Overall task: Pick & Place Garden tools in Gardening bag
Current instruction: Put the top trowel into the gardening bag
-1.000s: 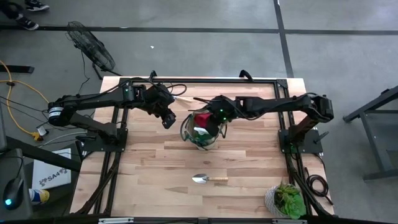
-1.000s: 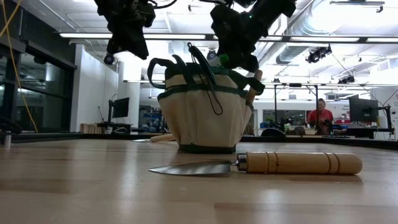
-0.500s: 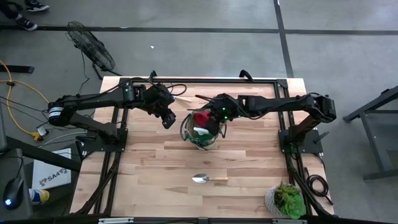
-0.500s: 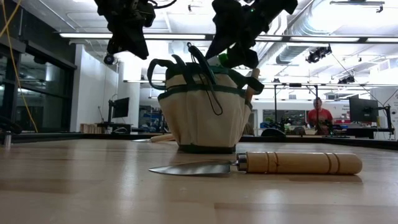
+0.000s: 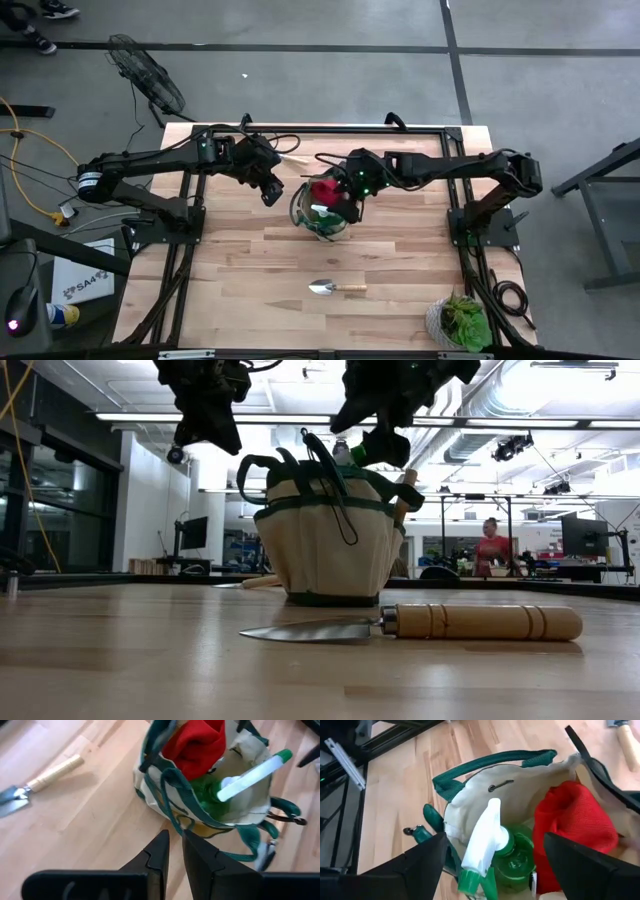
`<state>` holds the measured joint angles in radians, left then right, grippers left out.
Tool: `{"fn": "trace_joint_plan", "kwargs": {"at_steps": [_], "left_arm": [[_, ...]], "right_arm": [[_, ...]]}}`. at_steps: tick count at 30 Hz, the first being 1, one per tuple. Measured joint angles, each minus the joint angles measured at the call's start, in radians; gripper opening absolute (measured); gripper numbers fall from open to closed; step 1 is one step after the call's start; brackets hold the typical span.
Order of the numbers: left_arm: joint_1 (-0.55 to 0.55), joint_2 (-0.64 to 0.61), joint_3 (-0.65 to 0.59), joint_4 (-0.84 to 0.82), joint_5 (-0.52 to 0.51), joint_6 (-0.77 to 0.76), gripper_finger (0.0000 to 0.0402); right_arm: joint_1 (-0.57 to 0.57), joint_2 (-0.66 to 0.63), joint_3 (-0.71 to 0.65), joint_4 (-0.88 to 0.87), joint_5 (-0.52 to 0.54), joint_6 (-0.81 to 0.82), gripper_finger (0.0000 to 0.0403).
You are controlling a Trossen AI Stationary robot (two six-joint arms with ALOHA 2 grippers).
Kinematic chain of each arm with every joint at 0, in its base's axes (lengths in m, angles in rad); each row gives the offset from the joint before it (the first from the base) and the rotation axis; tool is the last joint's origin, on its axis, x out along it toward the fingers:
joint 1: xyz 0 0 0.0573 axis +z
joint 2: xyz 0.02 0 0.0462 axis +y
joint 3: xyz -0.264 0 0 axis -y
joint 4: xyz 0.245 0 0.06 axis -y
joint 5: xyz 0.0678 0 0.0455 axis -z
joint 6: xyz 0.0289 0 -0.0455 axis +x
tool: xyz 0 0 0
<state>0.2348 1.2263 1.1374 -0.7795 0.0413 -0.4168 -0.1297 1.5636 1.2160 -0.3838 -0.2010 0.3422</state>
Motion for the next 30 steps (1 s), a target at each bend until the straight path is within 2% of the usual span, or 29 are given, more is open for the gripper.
{"fn": "trace_joint_plan", "kwargs": {"at_steps": [5, 8, 14, 17, 21, 30], "left_arm": [[0.000, 0.000, 0.000, 0.000, -0.069, 0.025, 0.0057], [0.000, 0.001, 0.000, -0.002, -0.128, 0.031, 0.0077], [0.000, 0.019, 0.000, -0.003, -0.265, 0.121, 0.0170], [0.023, 0.052, 0.000, -0.003, -0.318, 0.202, 0.0215], [0.100, 0.139, 0.000, 0.021, -0.241, 0.328, 0.0237], [0.292, 0.330, -0.001, 0.197, -0.035, 0.743, 0.0211]], "right_arm": [[-0.026, -0.032, 0.000, -0.019, -0.042, -0.035, 0.0322], [-0.045, -0.066, 0.000, -0.051, -0.044, -0.065, 0.0322], [-0.077, -0.159, 0.000, -0.145, -0.032, -0.137, 0.0322], [-0.090, -0.204, 0.000, -0.187, 0.011, -0.158, 0.0322], [-0.108, -0.252, 0.000, -0.239, 0.104, -0.164, 0.0322], [-0.121, -0.312, 0.000, -0.346, 0.206, -0.086, 0.0321]]}}
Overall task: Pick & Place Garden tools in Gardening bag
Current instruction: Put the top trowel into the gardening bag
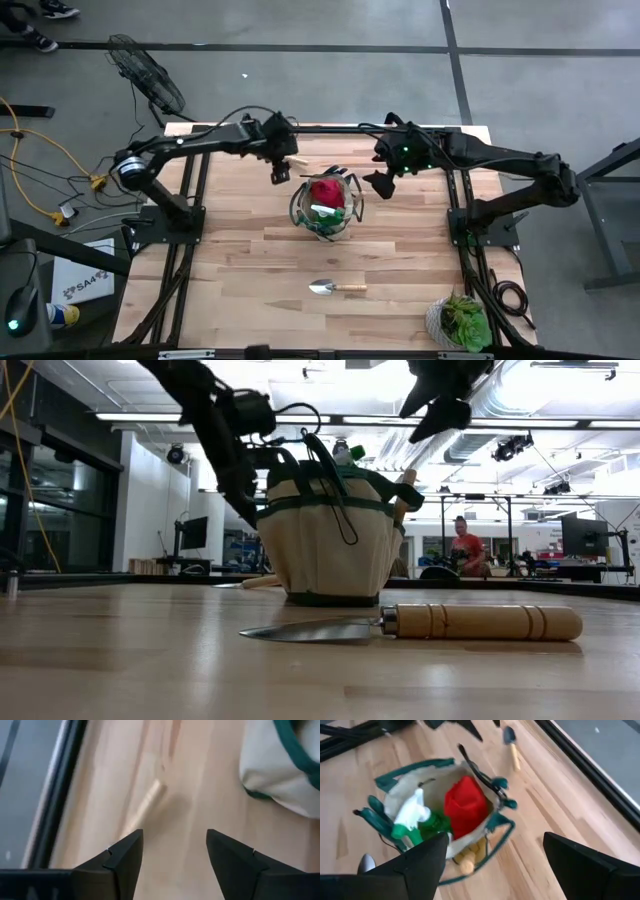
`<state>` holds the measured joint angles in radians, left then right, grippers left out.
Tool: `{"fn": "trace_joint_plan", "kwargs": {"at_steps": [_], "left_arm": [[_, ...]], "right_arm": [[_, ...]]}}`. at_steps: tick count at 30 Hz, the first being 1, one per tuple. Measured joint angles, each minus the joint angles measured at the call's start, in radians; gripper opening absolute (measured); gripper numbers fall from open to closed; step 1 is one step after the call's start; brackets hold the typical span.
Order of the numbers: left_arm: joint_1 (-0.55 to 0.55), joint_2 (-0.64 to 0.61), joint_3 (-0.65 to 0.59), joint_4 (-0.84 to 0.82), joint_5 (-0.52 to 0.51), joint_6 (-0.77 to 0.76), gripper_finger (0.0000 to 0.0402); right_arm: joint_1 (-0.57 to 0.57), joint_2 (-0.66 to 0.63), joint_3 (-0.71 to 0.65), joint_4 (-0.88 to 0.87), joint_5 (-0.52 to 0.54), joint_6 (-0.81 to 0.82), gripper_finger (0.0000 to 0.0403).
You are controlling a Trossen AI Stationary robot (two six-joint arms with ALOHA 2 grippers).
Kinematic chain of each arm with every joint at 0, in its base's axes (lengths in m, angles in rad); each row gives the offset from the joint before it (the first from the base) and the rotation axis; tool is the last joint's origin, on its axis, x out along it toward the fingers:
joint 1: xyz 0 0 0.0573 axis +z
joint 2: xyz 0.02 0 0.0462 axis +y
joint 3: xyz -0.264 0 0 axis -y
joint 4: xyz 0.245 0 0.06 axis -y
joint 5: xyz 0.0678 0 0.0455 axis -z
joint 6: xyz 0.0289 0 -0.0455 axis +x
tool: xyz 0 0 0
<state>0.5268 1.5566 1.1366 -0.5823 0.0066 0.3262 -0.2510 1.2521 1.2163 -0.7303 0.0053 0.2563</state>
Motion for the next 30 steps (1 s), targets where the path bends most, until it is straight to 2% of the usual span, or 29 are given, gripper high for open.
{"fn": "trace_joint_plan", "kwargs": {"at_steps": [6, 12, 19, 26, 30], "left_arm": [[0.123, 0.066, 0.001, 0.132, 0.167, 0.176, 0.0206], [0.185, 0.135, 0.001, 0.151, 0.346, 0.316, 0.0206], [0.171, 0.211, 0.000, 0.199, 0.330, 0.431, 0.0206], [0.148, 0.246, 0.002, 0.303, 0.298, 0.456, 0.0206], [0.145, 0.252, 0.001, 0.304, 0.294, 0.475, 0.0206]], "right_arm": [[0.000, -0.002, 0.000, -0.059, 0.008, 0.089, 0.0321], [0.000, -0.002, 0.000, -0.075, 0.022, 0.142, 0.0321], [0.000, -0.002, 0.000, -0.083, 0.052, 0.211, 0.0321], [0.000, -0.002, 0.000, -0.083, 0.077, 0.248, 0.0321], [0.000, -0.002, 0.000, -0.083, 0.079, 0.257, 0.0321]]}}
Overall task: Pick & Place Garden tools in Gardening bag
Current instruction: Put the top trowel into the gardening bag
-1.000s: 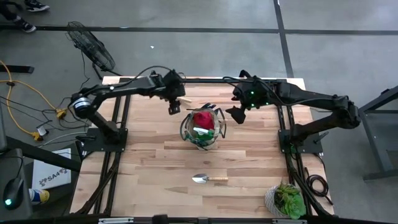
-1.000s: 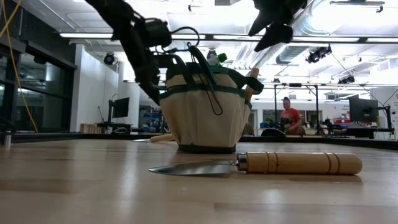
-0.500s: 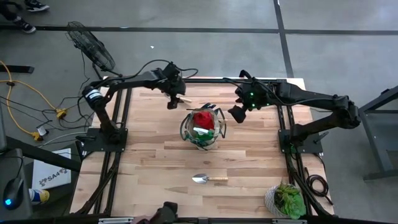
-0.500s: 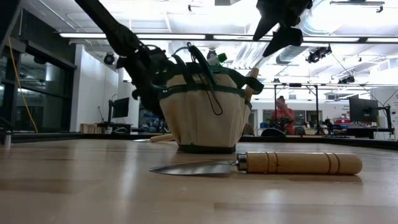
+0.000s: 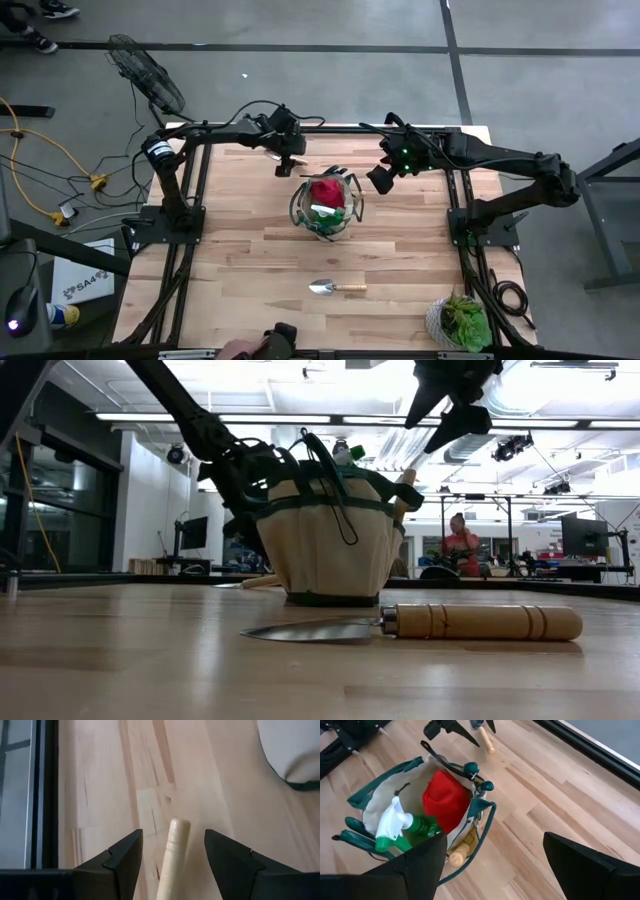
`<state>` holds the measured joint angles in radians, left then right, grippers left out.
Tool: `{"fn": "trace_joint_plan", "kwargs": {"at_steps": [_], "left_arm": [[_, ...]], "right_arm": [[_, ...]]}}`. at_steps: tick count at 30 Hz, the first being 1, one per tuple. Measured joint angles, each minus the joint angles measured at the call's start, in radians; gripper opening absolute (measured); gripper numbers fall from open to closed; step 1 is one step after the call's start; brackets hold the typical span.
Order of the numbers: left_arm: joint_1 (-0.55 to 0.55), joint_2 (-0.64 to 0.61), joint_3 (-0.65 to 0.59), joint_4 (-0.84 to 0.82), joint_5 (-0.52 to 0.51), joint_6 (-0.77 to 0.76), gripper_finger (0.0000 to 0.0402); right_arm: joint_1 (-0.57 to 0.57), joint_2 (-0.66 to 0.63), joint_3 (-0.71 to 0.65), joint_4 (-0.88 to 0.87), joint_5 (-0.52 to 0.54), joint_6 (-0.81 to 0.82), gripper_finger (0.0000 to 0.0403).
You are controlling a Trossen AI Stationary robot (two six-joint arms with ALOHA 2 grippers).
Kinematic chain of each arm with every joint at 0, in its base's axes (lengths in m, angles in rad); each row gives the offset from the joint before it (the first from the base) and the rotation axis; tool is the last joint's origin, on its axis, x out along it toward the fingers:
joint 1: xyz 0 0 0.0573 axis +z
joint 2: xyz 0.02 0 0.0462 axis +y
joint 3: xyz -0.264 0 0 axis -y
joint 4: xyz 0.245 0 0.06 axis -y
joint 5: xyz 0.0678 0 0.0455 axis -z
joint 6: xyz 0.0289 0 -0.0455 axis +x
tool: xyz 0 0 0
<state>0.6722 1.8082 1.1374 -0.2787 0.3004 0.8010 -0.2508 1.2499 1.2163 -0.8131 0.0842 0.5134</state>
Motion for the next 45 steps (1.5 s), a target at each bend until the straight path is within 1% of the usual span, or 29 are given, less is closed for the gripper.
{"fn": "trace_joint_plan", "kwargs": {"at_steps": [4, 15, 21, 41, 45], "left_arm": [[-0.013, 0.012, 0.000, -0.009, -0.012, 0.015, 0.0206], [-0.033, 0.078, 0.000, 0.051, -0.068, -0.006, 0.0201], [-0.032, 0.095, 0.000, 0.054, -0.061, -0.045, 0.0191], [-0.031, 0.095, 0.000, 0.077, -0.039, -0.046, 0.0143], [-0.031, 0.113, 0.000, 0.067, -0.040, -0.047, 0.0133]], "right_arm": [[0.000, 0.000, 0.000, 0.000, 0.000, 0.014, 0.0321], [0.000, 0.000, 0.000, 0.001, 0.016, 0.041, 0.0321], [0.000, 0.000, 0.000, 0.001, 0.018, 0.069, 0.0321], [0.003, 0.001, 0.000, 0.003, 0.018, 0.096, 0.0321], [0.003, 0.001, 0.000, 0.003, 0.017, 0.096, 0.0321]]}}
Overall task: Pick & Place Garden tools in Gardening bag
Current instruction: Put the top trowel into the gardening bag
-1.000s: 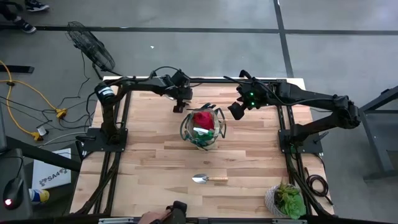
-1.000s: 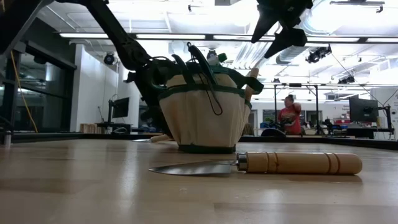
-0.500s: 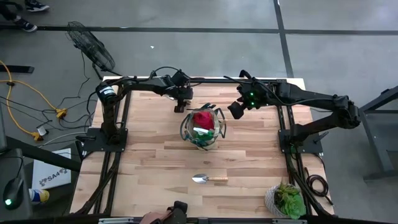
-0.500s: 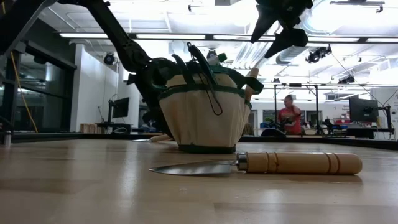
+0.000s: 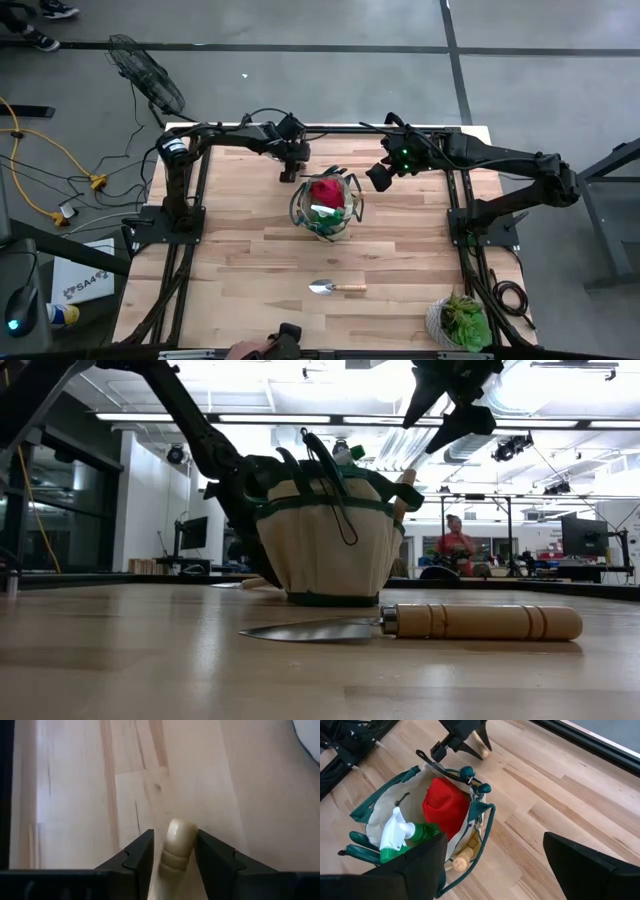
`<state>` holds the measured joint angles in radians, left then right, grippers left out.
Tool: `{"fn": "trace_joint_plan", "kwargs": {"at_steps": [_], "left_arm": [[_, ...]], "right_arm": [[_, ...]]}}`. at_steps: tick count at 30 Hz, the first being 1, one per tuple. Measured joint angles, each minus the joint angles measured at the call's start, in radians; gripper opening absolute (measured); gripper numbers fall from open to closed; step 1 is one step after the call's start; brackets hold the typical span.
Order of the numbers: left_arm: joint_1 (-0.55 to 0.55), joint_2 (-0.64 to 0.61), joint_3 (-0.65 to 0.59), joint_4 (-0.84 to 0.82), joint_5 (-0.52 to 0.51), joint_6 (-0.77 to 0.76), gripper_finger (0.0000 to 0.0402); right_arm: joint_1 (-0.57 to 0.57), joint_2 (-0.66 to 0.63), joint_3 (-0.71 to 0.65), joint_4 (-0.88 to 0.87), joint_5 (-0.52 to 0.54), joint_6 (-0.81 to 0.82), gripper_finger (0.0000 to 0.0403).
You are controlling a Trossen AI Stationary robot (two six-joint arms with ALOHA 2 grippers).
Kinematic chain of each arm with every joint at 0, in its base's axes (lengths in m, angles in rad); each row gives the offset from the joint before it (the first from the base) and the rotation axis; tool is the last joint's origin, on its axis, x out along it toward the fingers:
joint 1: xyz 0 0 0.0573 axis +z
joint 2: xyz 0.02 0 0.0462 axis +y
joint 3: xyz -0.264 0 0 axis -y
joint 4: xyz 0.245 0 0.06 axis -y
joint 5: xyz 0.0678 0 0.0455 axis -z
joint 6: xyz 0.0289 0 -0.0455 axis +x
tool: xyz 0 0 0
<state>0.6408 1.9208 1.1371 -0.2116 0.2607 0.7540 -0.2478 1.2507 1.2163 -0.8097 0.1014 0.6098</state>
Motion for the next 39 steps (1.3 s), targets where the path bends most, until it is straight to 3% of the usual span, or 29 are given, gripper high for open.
{"fn": "trace_joint_plan", "kwargs": {"at_steps": [17, 23, 29, 39], "left_arm": [[-0.006, 0.017, 0.003, 0.004, 0.012, -0.048, 0.0072], [-0.006, 0.019, 0.064, -0.068, 0.018, -0.135, 0.0065], [0.008, -0.065, 0.093, -0.121, 0.058, -0.228, 0.0065], [0.066, -0.281, 0.078, -0.157, 0.247, -0.395, 0.0065]], "right_arm": [[0.000, 0.000, 0.000, 0.000, -0.004, 0.000, 0.0321], [0.000, 0.000, 0.000, -0.002, -0.004, -0.004, 0.0321], [0.000, 0.000, 0.000, -0.005, -0.004, -0.011, 0.0321], [0.000, 0.000, 0.000, -0.041, -0.004, -0.056, 0.0321]]}}
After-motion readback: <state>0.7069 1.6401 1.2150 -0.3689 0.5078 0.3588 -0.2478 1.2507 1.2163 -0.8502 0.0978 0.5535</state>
